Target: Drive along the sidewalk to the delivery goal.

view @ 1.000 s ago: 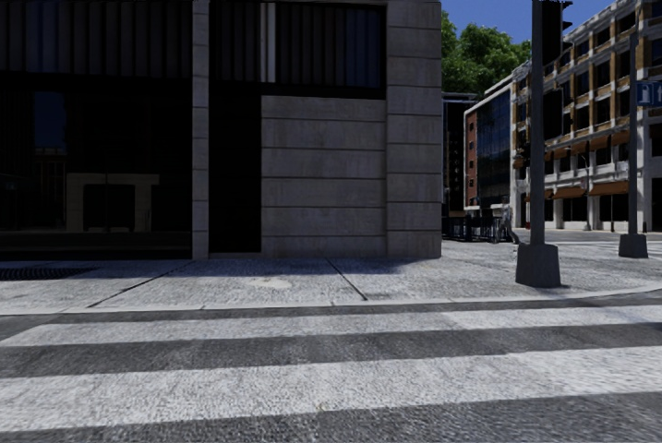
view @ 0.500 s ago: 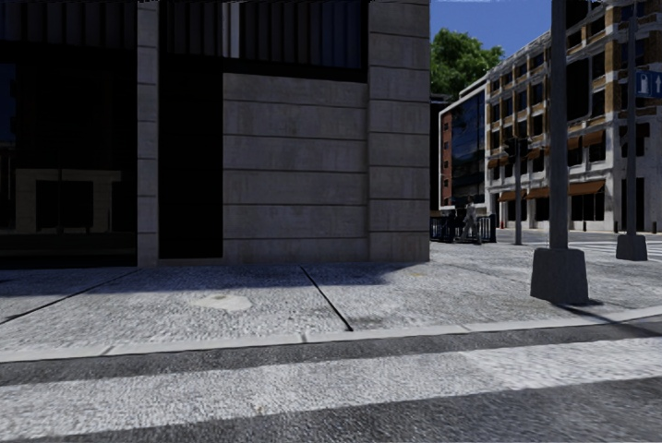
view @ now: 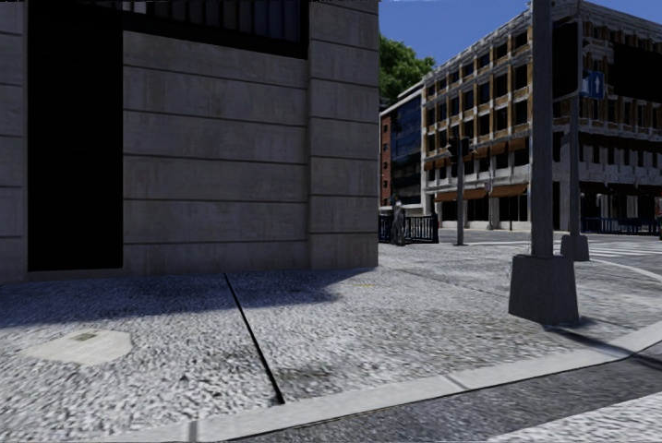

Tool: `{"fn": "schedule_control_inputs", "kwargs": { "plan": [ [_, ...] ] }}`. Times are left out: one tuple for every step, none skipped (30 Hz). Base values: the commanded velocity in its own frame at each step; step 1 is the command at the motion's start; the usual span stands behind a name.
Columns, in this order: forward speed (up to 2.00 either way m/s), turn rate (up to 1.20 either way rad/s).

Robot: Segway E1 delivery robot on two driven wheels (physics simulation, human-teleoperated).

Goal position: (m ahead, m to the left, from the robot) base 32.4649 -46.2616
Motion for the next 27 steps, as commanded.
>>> {"fn": "schedule_control_inputs", "kwargs": {
  "plan": [
    [2.0, -0.45],
    [2.0, -0.45],
    [2.0, -0.45],
    [2.0, -0.45],
    [2.0, -0.45],
    [2.0, -0.45],
    [2.0, -0.45],
    [2.0, -0.45],
    [2.0, -0.45],
    [2.0, -0.45],
    [2.0, -0.45],
    [2.0, -0.45],
    [2.0, -0.45],
    [2.0, -0.45],
    [2.0, -0.45],
    [2.0, -0.45],
    [2.0, -0.45],
    [2.0, -0.45],
    [2.0, -0.41],
    [2.0, -0.25],
    [2.0, -0.25],
    [2.0, -0.09],
    [2.0, 0.0],
    [2.0, 0.0],
    [2.0, 0.0],
    [2.0, 0.0],
    [2.0, 0.0]
  ]
}}
